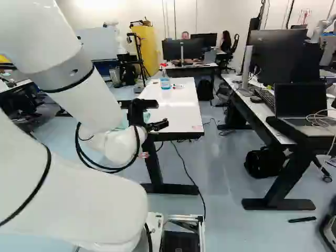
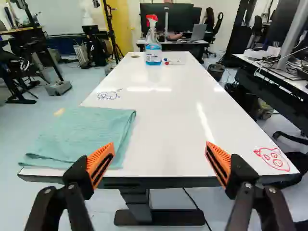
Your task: Clean the table with the green towel
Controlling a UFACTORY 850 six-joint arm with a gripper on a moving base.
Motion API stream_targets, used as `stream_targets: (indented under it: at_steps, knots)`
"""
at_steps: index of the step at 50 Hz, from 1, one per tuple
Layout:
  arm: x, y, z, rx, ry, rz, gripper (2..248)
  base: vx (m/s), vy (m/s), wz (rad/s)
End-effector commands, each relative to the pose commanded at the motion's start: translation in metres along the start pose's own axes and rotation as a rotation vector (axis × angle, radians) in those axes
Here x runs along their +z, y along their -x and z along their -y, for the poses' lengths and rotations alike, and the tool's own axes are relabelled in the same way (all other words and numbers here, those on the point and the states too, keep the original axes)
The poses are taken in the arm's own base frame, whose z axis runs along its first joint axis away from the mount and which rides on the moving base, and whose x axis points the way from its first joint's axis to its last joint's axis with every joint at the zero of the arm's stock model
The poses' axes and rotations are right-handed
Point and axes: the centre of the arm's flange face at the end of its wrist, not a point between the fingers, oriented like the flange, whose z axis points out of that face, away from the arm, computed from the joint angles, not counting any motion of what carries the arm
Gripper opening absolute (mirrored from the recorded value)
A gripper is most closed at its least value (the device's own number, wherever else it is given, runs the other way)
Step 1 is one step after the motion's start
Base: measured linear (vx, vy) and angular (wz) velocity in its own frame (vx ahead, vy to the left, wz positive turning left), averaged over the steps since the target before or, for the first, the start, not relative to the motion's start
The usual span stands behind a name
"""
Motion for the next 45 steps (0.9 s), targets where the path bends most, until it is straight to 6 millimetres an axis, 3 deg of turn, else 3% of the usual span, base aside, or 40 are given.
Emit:
stream_targets:
  at_steps: [23,45]
  knots:
    - [0.003,-0.002,0.0,0.0,-0.001,0.001,247,0.0,0.0,0.0]
    - [0.032,-0.035,0.009,-0.008,-0.026,-0.04,247,0.0,0.0,0.0]
